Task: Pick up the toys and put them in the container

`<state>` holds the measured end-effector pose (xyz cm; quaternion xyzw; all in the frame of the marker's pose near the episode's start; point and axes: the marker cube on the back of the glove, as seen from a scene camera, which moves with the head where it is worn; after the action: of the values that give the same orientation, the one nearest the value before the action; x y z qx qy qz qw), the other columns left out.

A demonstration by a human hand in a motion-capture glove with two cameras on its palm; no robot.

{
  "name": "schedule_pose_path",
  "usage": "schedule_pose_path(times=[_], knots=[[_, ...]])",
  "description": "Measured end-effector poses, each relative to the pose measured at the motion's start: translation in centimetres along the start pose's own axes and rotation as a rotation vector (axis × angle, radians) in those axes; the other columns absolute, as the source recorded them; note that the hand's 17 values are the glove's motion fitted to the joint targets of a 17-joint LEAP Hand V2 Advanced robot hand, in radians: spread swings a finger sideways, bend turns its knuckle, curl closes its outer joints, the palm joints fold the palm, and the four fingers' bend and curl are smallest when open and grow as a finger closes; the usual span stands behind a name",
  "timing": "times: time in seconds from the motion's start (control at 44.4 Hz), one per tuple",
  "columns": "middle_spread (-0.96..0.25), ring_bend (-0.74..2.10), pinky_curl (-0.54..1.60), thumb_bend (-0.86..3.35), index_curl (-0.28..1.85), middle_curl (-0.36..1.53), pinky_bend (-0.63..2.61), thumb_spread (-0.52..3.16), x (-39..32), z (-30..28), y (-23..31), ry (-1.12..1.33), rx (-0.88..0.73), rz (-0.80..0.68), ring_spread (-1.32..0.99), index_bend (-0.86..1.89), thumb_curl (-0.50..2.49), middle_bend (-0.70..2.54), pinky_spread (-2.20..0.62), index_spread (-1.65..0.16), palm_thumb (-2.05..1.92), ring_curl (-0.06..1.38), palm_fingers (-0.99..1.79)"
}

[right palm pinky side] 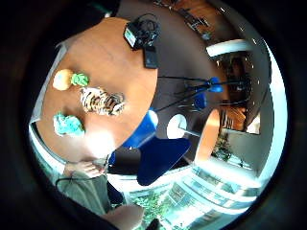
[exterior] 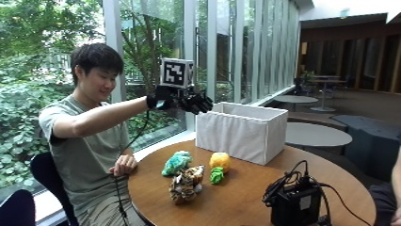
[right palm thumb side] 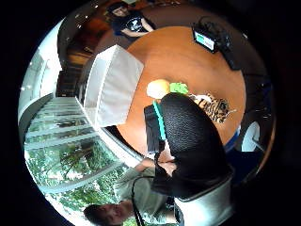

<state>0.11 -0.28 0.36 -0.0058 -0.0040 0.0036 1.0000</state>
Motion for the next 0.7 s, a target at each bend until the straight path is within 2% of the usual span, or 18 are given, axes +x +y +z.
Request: schedule_pose_path(times=[0.135, 0.248, 0.563, 0.676, 0.699], knots=[[-0.03, 0.27, 0.17, -0.02, 0.04, 0.07, 0.57, 0.83, 0.8, 2.1, -1.2, -0.008, -0.075, 0.03, -0.06, 0.06, 0.03, 0.16, -0.02, -0.17, -0.03, 0.08, -0.13], [-0.03, 0.26, 0.21, -0.02, 0.05, 0.11, 0.6, 1.04, 2.0, 5.0, -2.6, 0.007, -0.141, 0.072, -0.07, 0.06, 0.06, 0.16, -0.02, -0.2, -0.03, 0.1, -0.21], [-0.03, 0.24, 0.26, -0.01, 0.08, 0.16, 0.59, 1.14, 4.9, 19.0, -4.5, 0.064, -0.382, 0.078, -0.07, 0.04, 0.15, 0.14, -0.02, -0.22, 0.0, 0.16, -0.3], [-0.01, 0.39, 0.28, 0.0, 0.06, 0.18, 0.61, 1.15, 5.3, 21.9, -4.7, 0.05, -0.394, 0.009, -0.09, 0.0, 0.19, 0.16, -0.03, -0.21, 0.04, 0.21, -0.14], [-0.01, 0.3, 0.27, -0.02, 0.07, 0.19, 0.58, 1.15, 4.9, 22.3, -4.6, 0.039, -0.393, -0.009, -0.08, 0.04, 0.19, 0.16, -0.03, -0.21, 0.02, 0.19, -0.28]])
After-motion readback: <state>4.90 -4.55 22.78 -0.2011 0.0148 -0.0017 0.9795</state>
